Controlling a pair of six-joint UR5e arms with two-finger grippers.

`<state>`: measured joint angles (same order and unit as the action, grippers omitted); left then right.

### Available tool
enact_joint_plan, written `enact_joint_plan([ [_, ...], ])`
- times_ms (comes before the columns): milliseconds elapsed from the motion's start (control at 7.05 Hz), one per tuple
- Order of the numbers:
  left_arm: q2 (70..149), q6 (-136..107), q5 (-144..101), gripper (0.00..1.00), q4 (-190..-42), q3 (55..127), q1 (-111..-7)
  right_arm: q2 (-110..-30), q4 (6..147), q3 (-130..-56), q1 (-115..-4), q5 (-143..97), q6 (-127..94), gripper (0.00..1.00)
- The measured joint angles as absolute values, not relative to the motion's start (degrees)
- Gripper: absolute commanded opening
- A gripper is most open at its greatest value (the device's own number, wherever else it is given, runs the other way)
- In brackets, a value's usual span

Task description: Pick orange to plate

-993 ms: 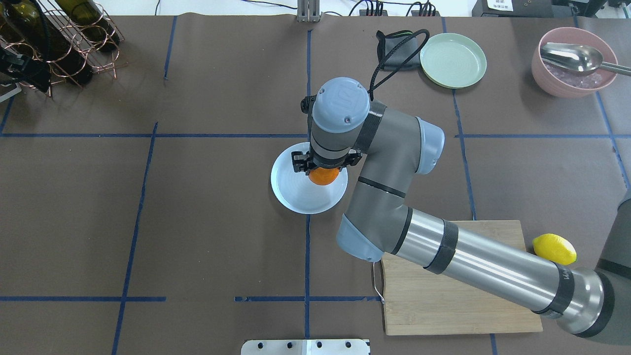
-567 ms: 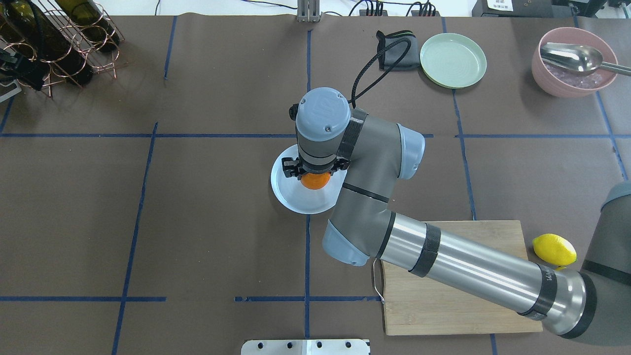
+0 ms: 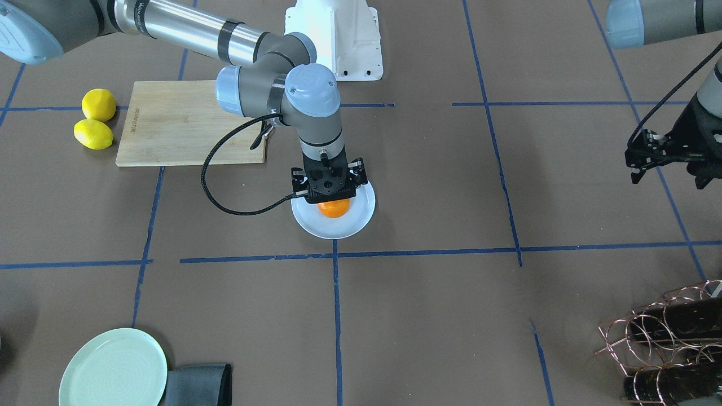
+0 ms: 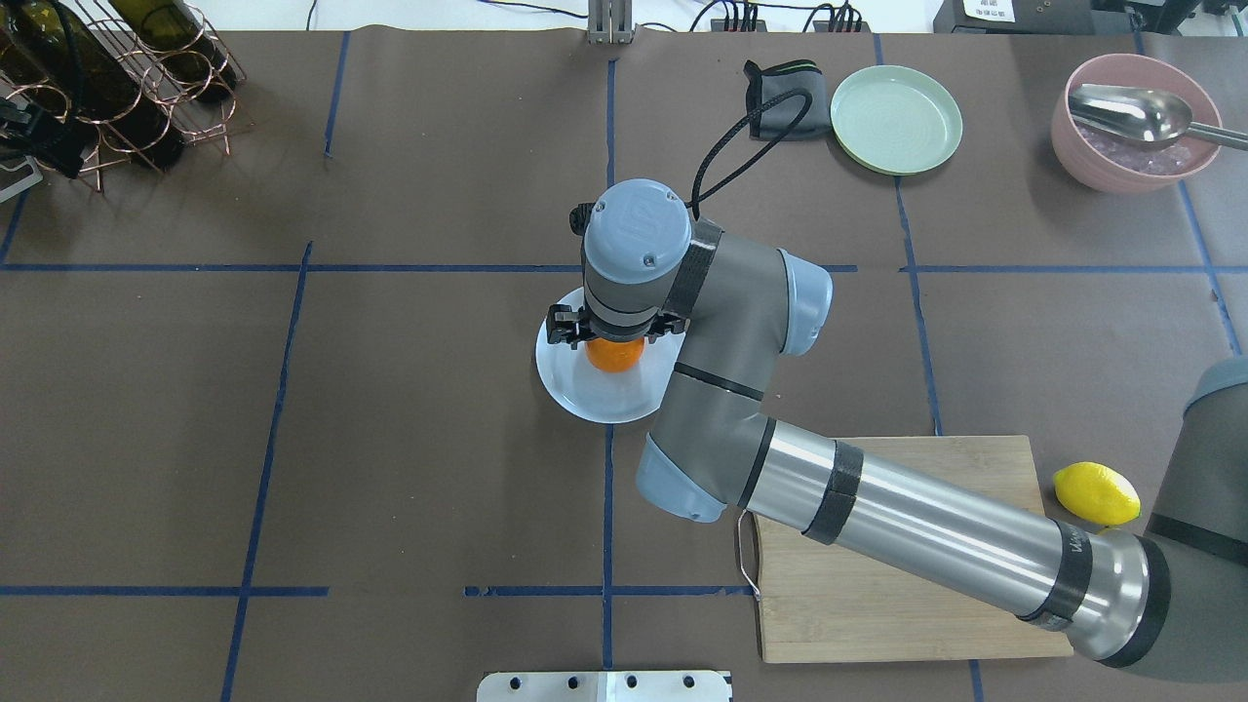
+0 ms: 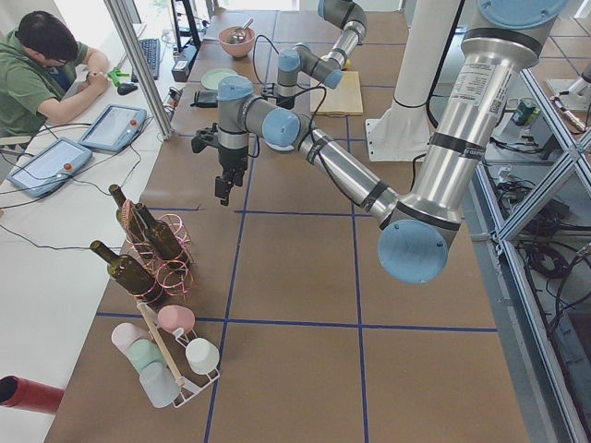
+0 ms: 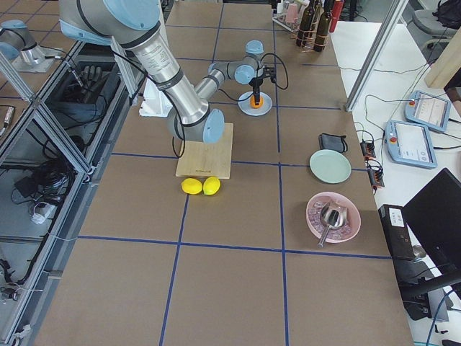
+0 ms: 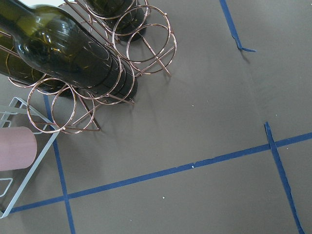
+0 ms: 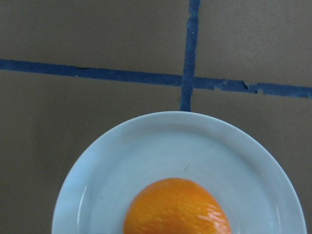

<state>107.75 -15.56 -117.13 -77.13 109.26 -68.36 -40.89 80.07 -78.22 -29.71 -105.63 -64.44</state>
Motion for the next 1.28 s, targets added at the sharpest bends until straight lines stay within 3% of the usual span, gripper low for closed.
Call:
enact_joint_plan([
  [425, 107.8, -11.5, -117.4, 1.0, -77.2, 108.7, -70.4, -41.0, 82.7, -82.1, -33.4, -108.3, -63.9, 1.0],
  [709, 106.0, -4.6, -122.2, 1.0, -77.1, 107.3, -76.8, -42.9, 91.3, -90.9, -38.3, -112.5, -61.5, 1.0],
  [993, 102.8, 8.9, -126.3, 1.0, -77.5, 101.4, -85.1, -49.7, 99.9, -102.8, -44.9, -116.4, -52.8, 1.0],
  [1276, 99.8, 16.0, -129.0, 1.0, -79.2, 94.8, -90.6, -57.8, 102.7, -108.6, -54.1, -123.0, -41.5, 1.0],
])
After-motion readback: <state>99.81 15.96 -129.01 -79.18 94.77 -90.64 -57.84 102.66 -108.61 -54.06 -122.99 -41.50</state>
